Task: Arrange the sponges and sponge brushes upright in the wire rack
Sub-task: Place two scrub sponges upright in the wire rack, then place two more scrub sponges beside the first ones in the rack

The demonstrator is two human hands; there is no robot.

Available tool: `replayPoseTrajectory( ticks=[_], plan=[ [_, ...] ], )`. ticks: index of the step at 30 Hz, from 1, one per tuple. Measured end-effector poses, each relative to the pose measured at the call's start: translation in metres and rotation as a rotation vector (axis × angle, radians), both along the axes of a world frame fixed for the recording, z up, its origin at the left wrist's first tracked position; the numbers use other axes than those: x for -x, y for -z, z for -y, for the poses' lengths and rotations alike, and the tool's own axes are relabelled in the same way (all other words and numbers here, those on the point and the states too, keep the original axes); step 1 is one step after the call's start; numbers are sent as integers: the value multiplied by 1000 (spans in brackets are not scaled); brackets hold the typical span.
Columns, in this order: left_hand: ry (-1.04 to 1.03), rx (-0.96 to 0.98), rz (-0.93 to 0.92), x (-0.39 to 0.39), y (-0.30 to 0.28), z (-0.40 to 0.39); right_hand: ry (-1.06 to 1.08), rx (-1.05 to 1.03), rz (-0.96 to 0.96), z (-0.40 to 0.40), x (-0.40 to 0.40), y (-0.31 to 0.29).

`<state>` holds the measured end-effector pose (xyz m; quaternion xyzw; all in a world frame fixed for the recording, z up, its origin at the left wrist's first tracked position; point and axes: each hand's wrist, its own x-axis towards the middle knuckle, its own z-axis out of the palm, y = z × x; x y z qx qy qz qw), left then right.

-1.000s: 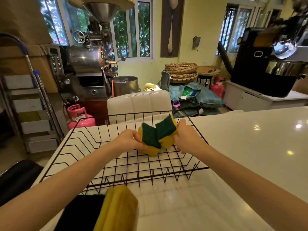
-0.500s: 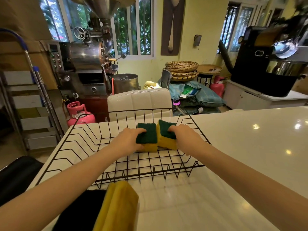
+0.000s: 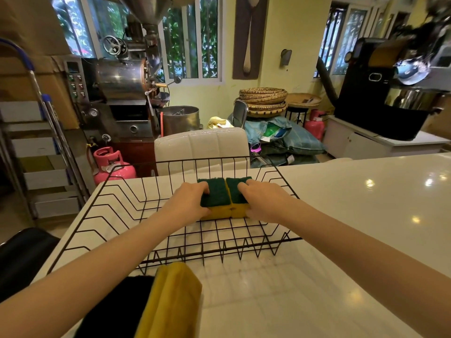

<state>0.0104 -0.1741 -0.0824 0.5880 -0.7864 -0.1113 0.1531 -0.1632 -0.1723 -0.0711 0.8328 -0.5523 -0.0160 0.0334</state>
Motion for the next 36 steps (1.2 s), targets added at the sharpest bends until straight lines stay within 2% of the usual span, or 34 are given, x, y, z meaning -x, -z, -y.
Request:
replayPoseTrajectory(
  ticks=[7,11,16,19,23,29,33,36],
  plan=[
    [60,-74,35,-1,2,3,-28,8,-22,11,3,4],
    [97,-140,110,0,-5,4,-20,-57,34,11,4,1],
    [145,-338,209,-10,-30,-4,4,-192,83,6,7,-16],
    [188,-380,169,-24,-55,-23,-1,-200,194,-7,4,-32],
    [203,-316,12,-41,-82,-66,-114,-182,357,-37,-15,-52],
    [149,-16,-79,-66,-78,-143,-337,-154,545,-110,-40,-57],
    [81,26,-170,-85,-54,-187,-434,-191,525,-151,-58,-35],
    [19,25,-223,-94,-35,-206,-487,-123,395,-169,-68,-17]
  ],
)
